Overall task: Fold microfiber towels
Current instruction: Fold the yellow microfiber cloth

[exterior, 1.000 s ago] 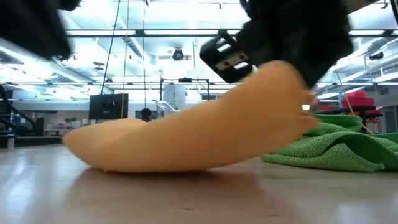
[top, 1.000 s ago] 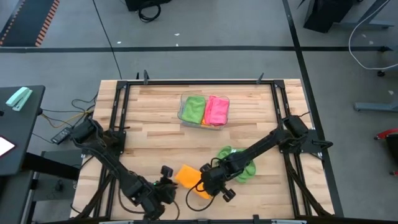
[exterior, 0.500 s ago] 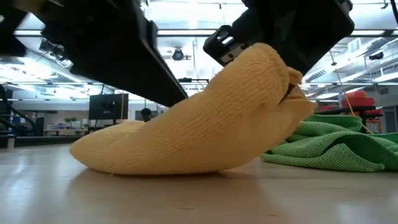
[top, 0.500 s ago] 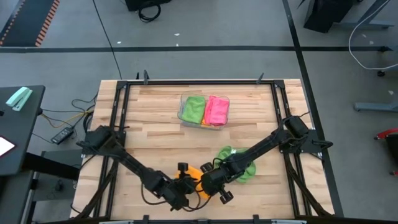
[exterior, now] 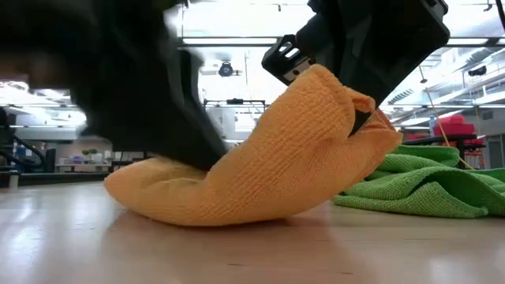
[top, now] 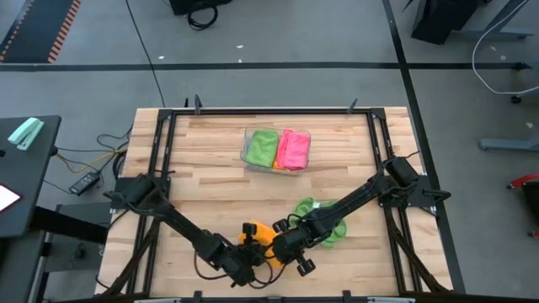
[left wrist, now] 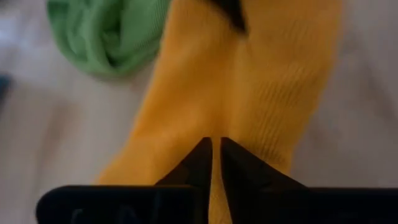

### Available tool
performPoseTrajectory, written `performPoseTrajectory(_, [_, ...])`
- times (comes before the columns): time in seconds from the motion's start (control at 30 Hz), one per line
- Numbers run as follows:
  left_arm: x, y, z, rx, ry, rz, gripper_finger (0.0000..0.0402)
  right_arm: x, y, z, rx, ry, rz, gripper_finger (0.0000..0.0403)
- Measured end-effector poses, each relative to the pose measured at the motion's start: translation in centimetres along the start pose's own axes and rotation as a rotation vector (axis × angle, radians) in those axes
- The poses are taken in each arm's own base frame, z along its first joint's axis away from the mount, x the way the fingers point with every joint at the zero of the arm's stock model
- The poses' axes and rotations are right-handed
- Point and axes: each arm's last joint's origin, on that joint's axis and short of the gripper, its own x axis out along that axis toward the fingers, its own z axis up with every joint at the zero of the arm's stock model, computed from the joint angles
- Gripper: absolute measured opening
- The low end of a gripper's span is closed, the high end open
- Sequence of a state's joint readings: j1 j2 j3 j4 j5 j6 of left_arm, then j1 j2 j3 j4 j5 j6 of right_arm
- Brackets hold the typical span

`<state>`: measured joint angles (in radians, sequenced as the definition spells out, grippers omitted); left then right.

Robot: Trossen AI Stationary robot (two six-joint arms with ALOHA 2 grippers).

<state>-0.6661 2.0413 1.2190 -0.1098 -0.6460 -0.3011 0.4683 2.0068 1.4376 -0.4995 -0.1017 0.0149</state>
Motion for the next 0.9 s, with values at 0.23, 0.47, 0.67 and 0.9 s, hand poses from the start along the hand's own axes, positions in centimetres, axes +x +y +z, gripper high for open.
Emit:
performPoseTrajectory(0.23, [-1.7, 0.8, -0.4, 0.056, 0.064, 0.106, 0.0019, 0.0, 0.3, 0.0, -0.011, 0.002, 0.006, 0.0008])
performPoseTrajectory(0.47, [-0.6, 1.1, -1.6, 0.025, 0.13, 0.149, 0.0011, -0.1, 0.5, 0.3, -0.03, -0.015, 0.01, 0.0008])
performPoseTrajectory(0.67, [-0.6, 1.1, -1.6, 0.026, 0.13, 0.156, 0.0023, -0.2, -0.2, 0.7, -0.056, -0.053, 0.001, 0.0009])
performPoseTrajectory(0.9, [-0.6, 1.0, -1.7, 0.028, 0.128, 0.154, 0.0011, -0.3, -1.8, 1.4, -0.099, -0.132, 0.01, 0.002])
